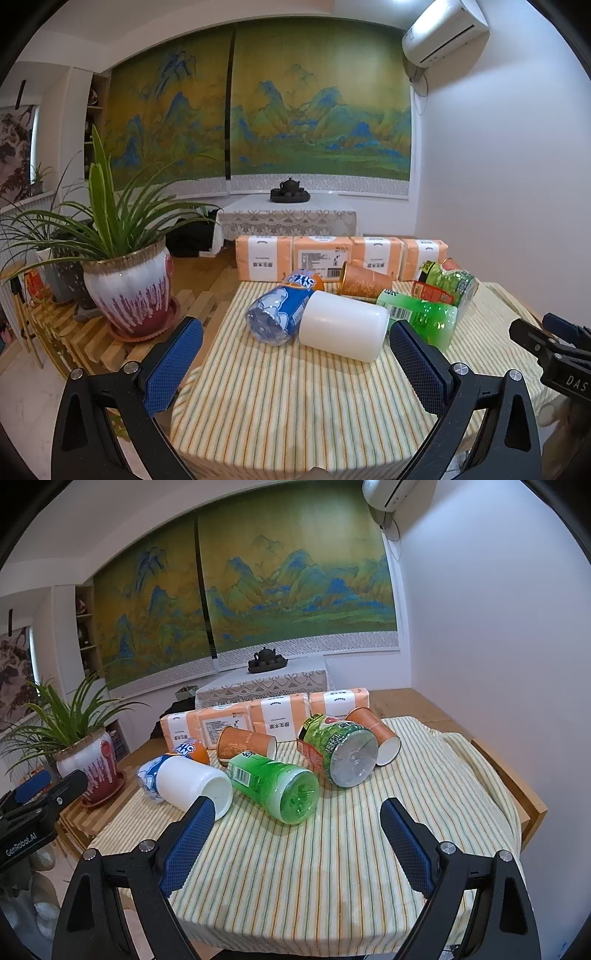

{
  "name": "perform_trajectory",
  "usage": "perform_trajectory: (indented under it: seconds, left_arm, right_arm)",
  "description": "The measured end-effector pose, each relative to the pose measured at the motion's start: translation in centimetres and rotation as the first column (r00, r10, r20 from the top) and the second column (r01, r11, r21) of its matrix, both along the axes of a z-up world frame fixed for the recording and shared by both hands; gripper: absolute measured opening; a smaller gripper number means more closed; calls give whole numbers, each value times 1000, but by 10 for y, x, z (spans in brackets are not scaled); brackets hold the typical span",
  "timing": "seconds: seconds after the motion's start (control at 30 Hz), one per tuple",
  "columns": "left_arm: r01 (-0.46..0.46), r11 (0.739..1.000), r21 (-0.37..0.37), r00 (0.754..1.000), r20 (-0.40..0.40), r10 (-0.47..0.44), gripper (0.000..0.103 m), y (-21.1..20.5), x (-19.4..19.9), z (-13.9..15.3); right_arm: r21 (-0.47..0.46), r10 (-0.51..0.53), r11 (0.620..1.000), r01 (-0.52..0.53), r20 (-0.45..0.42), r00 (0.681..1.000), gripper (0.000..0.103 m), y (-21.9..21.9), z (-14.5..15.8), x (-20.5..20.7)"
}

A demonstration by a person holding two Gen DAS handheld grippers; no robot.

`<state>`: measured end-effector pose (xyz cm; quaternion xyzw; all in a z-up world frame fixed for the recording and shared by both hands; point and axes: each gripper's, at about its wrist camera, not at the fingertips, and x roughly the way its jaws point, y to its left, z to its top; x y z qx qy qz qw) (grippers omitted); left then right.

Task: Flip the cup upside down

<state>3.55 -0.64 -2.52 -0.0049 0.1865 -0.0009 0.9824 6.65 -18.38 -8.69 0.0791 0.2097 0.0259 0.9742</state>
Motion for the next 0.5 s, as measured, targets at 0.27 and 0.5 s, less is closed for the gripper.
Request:
perform_trajectory:
  seconds: [0.27, 0.5]
  left_arm:
    - [8, 1000, -1, 999, -35, -8, 103, -5, 15, -10]
    - [-7, 1000, 2, 998, -54, 7, 103, -5, 24, -16]
  right_arm:
    - [-9, 29, 1000, -30, -47, 998, 89, -17, -9, 33]
    - [-91, 109, 989, -120, -113, 988, 89, -37, -1, 91]
